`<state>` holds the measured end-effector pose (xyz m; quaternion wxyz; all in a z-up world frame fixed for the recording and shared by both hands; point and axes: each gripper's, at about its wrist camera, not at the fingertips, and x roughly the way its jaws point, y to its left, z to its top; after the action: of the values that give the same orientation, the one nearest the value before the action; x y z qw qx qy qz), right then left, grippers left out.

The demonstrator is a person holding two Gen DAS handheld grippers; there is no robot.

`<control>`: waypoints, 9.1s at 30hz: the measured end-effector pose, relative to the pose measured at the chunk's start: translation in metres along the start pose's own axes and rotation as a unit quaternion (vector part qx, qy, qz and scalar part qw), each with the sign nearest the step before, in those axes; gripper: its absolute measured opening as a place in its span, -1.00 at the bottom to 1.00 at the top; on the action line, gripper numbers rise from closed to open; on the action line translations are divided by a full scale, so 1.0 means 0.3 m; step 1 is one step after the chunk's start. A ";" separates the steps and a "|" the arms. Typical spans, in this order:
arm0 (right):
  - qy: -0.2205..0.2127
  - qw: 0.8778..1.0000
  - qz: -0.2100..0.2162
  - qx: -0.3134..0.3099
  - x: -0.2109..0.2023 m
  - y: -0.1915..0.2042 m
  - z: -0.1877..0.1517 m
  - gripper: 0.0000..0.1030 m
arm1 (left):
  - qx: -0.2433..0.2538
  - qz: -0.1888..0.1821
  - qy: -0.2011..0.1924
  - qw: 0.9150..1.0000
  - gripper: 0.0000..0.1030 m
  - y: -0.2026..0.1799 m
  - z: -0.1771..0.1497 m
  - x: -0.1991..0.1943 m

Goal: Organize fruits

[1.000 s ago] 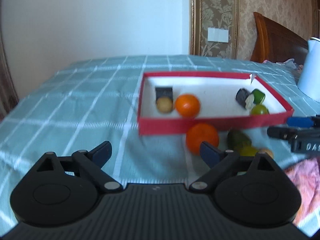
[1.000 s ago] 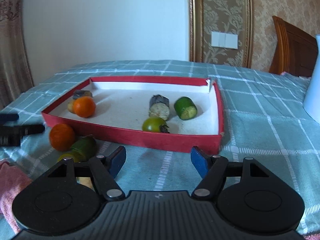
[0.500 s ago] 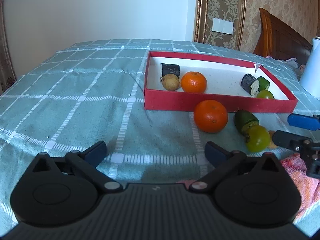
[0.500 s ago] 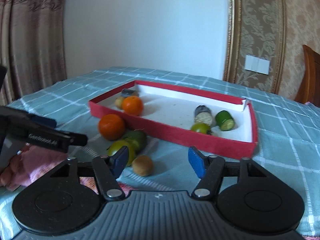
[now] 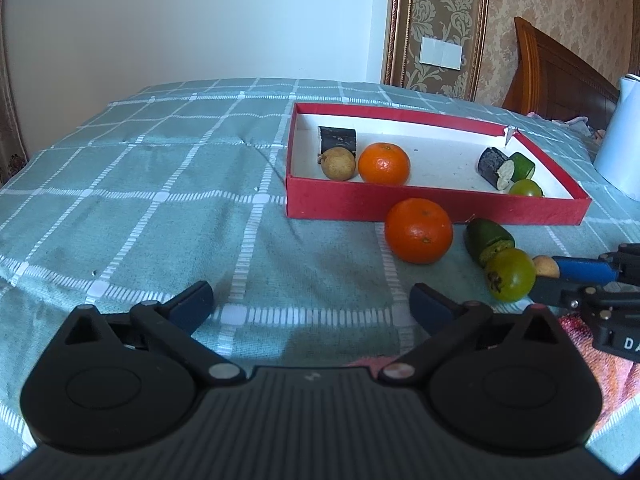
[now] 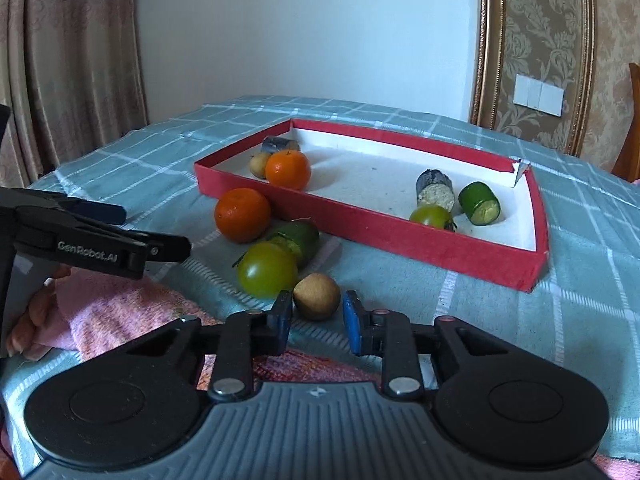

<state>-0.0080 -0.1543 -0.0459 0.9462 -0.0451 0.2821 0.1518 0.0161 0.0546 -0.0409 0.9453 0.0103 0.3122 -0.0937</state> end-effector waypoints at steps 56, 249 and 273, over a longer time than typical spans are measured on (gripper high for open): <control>0.011 0.984 -0.147 0.100 0.210 -0.342 0.171 -0.50 | 0.006 0.003 0.002 1.000 1.00 -0.007 0.001 0.002; -0.048 0.988 -0.142 0.046 0.034 -0.165 0.060 0.76 | -0.008 0.050 -0.044 0.998 0.96 -0.070 0.097 0.054; -0.036 0.990 -0.059 0.123 -0.046 -0.126 0.011 0.76 | -0.076 0.008 -0.016 0.997 1.00 0.027 0.063 0.068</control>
<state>-0.0055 -0.1932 -0.0357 0.9614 0.0601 0.2614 0.0610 0.0447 0.0575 -0.0381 0.9490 -0.0602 0.3031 -0.0627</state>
